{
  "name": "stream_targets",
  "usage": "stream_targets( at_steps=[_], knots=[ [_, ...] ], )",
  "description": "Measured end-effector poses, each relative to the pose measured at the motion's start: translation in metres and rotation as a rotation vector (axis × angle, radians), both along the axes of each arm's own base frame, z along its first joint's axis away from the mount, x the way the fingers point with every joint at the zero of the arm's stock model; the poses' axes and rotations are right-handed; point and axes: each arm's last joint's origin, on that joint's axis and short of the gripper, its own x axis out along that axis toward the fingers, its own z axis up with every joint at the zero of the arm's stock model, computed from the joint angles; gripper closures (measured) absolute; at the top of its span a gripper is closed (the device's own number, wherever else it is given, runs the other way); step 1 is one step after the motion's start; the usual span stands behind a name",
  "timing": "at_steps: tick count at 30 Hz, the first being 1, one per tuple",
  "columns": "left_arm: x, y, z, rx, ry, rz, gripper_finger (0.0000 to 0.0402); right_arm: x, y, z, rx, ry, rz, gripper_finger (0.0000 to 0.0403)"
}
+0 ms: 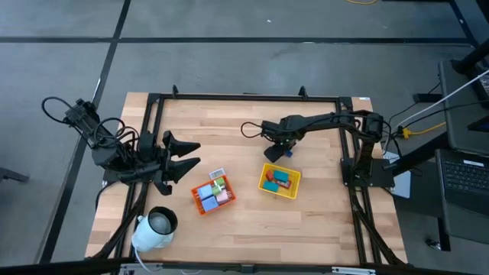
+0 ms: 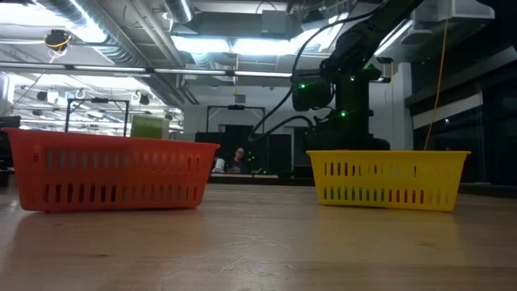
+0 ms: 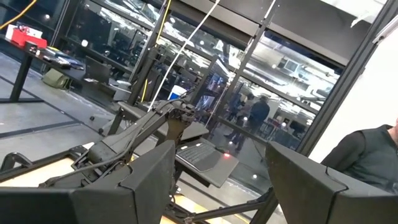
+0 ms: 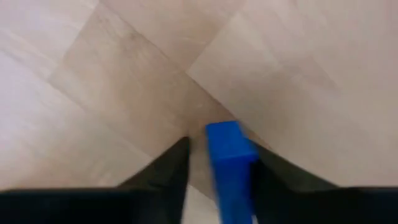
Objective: Pick & Place Office items
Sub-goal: Put the blue digital clock into the yellow bin, then put the white digital clock into the yellow bin
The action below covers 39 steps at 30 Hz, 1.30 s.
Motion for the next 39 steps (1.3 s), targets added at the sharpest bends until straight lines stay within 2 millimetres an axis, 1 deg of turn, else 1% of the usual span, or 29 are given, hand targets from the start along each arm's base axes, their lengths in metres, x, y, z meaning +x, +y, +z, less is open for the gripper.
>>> stream_targets(
  at_steps=[4,5,8,9,11,14,16,17,19,22,24,28,30,34,36,39],
  knots=[
    [0.000,0.000,0.000,0.000,0.000,0.000,0.0155,0.001,-0.001,0.000,0.023,-0.024,-0.005,0.0340],
    [0.000,0.000,0.000,0.001,0.000,0.000,0.0155,0.002,-0.002,0.001,0.023,-0.030,-0.006,0.0350],
    [0.000,0.000,0.000,0.004,0.001,-0.002,0.0155,0.007,-0.004,0.009,-0.012,-0.040,-0.013,0.0346],
    [0.000,0.000,0.000,0.007,0.000,-0.006,0.0155,0.010,-0.005,0.018,-0.018,-0.051,-0.013,0.0346],
    [0.000,0.000,0.000,0.014,0.002,-0.006,0.0155,0.017,-0.007,0.041,-0.044,-0.074,-0.010,0.0346],
    [0.000,-0.001,0.000,0.020,-0.001,-0.019,0.0155,0.023,0.000,0.079,-0.032,-0.094,0.013,0.0346],
    [0.000,-0.001,0.000,0.023,-0.003,-0.028,0.0155,0.026,0.011,0.105,0.012,-0.154,0.024,0.0346],
    [0.000,-0.001,0.000,0.023,-0.003,-0.030,0.0155,0.027,0.019,0.114,0.044,-0.180,0.038,0.0346],
    [0.000,-0.001,0.000,0.023,-0.003,-0.033,0.0155,0.025,0.038,0.123,0.087,-0.180,0.075,0.0346],
    [-0.001,-0.003,0.000,0.018,-0.004,-0.044,0.0155,0.016,0.067,0.116,0.117,-0.104,0.128,0.0346],
    [-0.002,-0.006,-0.001,0.019,-0.002,-0.057,0.0155,0.009,0.086,0.111,0.105,-0.090,0.133,0.0346],
    [-0.004,-0.010,-0.001,0.005,-0.002,-0.075,0.0155,0.003,0.109,0.104,0.098,-0.150,0.099,0.0341],
    [-0.004,-0.011,-0.001,-0.002,-0.003,-0.080,0.0155,0.000,0.115,0.100,0.082,-0.155,0.075,0.0316],
    [-0.005,-0.012,-0.001,-0.009,-0.006,-0.086,0.0155,-0.005,0.121,0.091,0.068,-0.129,0.045,0.0237],
    [-0.005,-0.012,-0.001,-0.008,-0.006,-0.089,0.0155,-0.005,0.123,0.088,0.065,-0.139,0.036,0.0201],
    [-0.005,-0.012,-0.001,-0.008,-0.003,-0.085,0.0155,-0.003,0.124,0.088,0.072,-0.161,0.020,0.0158]
  ],
)
